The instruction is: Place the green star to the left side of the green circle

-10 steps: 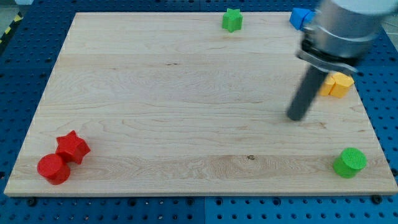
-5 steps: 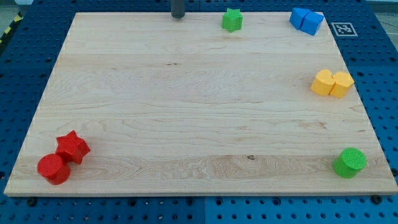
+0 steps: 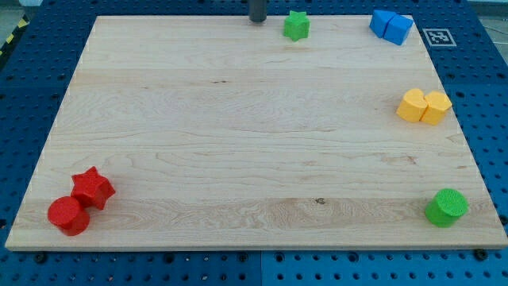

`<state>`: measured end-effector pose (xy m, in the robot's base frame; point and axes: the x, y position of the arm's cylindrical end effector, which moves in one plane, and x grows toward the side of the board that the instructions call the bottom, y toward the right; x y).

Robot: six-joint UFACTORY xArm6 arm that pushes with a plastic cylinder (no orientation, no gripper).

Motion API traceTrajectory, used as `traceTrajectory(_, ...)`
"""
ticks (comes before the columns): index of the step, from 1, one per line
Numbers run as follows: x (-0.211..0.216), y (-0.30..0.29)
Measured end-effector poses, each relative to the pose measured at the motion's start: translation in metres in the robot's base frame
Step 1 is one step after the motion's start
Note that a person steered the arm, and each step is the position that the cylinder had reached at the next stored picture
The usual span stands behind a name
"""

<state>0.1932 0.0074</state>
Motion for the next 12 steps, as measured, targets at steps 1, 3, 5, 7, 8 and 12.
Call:
traceTrajectory(1,0.0,0.014)
traceTrajectory(3,0.0,0.045)
traceTrajectory(5,0.003,0.052)
traceTrajectory(7,0.016,0.07)
traceTrajectory(8,-0.001,0.102)
traceTrajectory(12,0.12,0.063)
